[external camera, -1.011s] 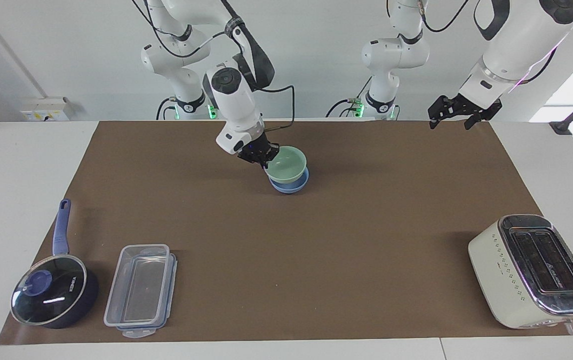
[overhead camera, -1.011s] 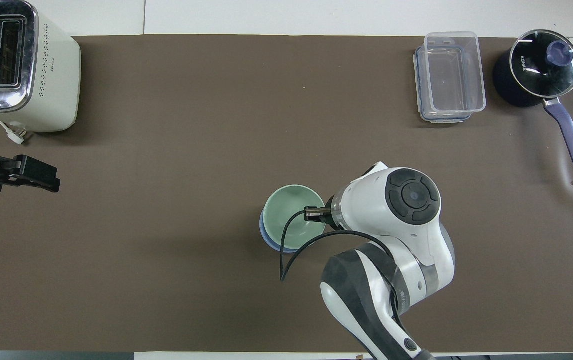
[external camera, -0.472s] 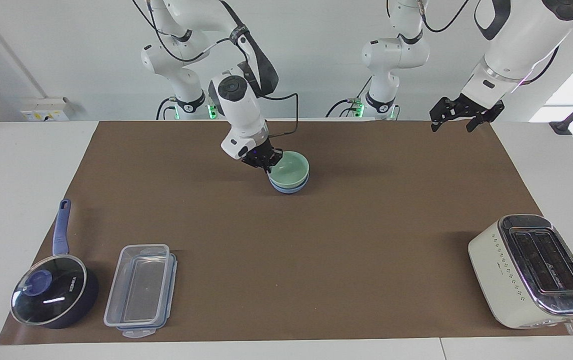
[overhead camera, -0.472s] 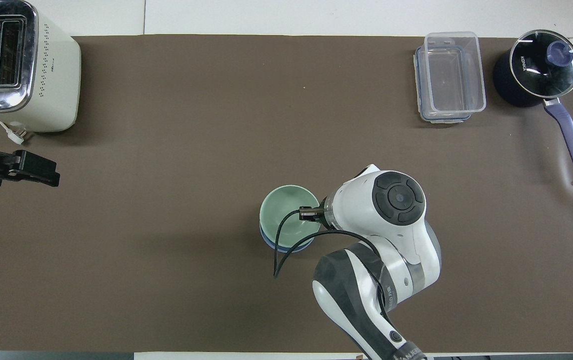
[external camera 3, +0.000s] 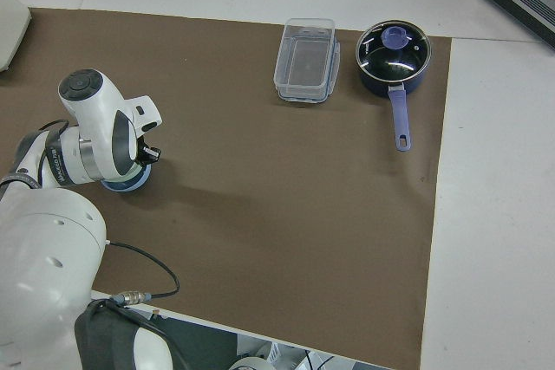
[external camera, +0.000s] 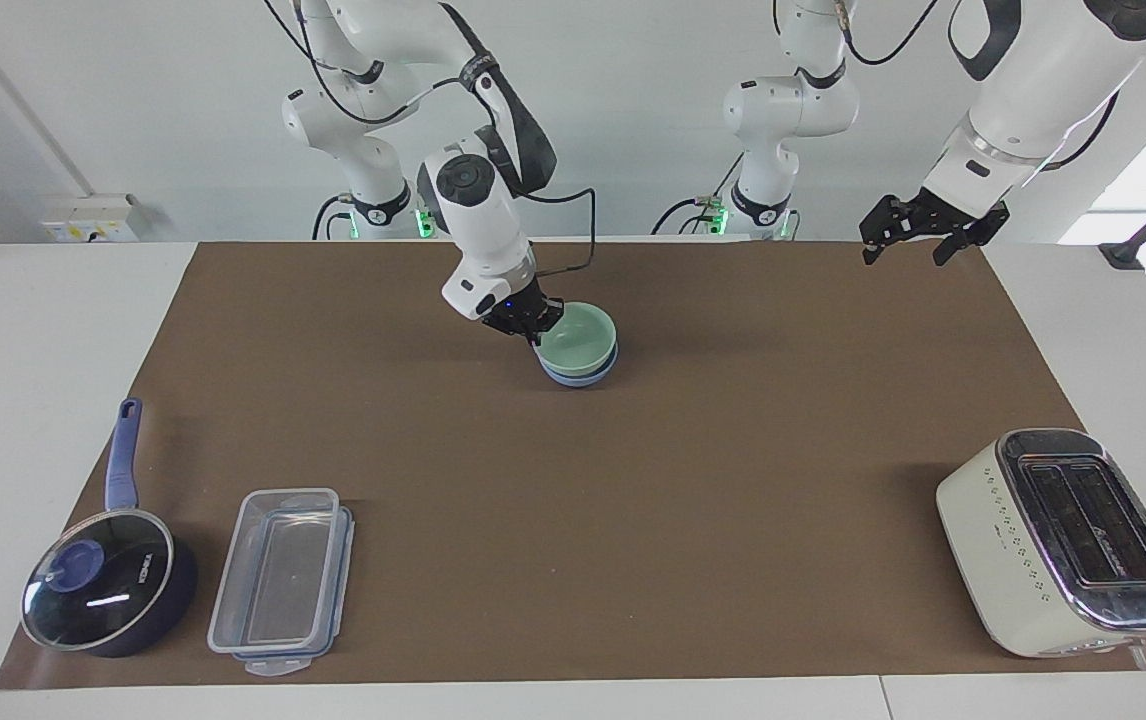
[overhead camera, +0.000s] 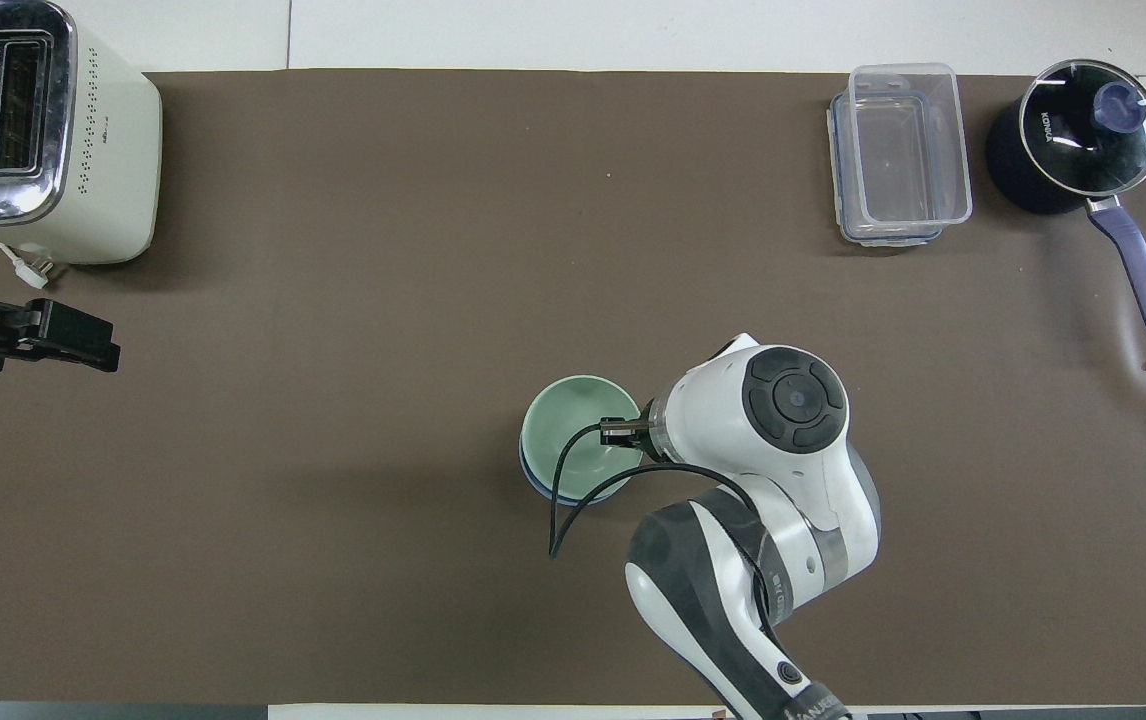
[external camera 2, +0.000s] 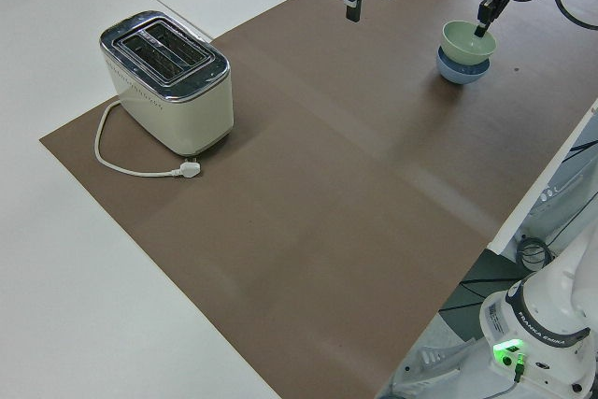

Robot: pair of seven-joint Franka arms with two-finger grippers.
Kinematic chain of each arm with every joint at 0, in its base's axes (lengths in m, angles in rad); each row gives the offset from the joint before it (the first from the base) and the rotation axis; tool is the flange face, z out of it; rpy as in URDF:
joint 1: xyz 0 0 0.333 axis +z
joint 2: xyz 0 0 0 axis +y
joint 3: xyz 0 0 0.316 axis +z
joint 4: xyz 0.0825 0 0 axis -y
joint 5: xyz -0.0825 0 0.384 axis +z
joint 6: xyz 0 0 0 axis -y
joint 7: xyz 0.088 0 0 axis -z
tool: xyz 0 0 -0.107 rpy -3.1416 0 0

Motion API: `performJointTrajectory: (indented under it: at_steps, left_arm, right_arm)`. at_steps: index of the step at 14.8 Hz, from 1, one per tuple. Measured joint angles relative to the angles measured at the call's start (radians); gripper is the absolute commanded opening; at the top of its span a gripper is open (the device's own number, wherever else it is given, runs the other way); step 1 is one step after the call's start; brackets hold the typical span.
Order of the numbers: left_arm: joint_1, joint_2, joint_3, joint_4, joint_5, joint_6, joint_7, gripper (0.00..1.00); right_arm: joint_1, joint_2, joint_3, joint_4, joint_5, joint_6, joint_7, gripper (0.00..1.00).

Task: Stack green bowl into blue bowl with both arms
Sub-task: 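Lower the green bowl into the blue bowl with the right gripper, then open the right gripper and withdraw it from the stacked bowls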

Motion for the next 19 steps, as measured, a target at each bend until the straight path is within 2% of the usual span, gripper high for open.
performJointTrajectory:
  at_steps: [8, 9, 10, 11, 14, 19]
  left_arm:
    - [0.005, -0.008, 0.000, 0.000, 0.001, 0.002, 0.000, 1.00]
    - [0.005, -0.009, 0.000, 0.000, 0.001, 0.002, 0.000, 1.00]
    - [0.005, -0.009, 0.000, 0.000, 0.001, 0.002, 0.000, 1.00]
    - [0.005, -0.009, 0.000, 0.000, 0.001, 0.002, 0.000, 1.00]
    - [0.005, -0.009, 0.000, 0.000, 0.001, 0.002, 0.000, 1.00]
    - [0.005, -0.009, 0.000, 0.000, 0.001, 0.002, 0.000, 1.00]
  right_arm:
    - [0.001, 0.000, 0.001, -0.006, 0.000, 0.019, 0.000, 0.00]
    - [0.001, 0.000, 0.001, -0.006, 0.000, 0.019, 0.000, 0.18]
    - [0.001, 0.000, 0.002, -0.006, 0.000, 0.019, 0.000, 0.68]
    - [0.001, 0.000, 0.002, -0.006, 0.000, 0.019, 0.000, 0.93]
    - [0.003, -0.001, 0.003, -0.006, 0.000, 0.019, 0.000, 1.00]
    - [0.003, -0.021, 0.000, 0.000, 0.000, 0.017, 0.000, 1.00]
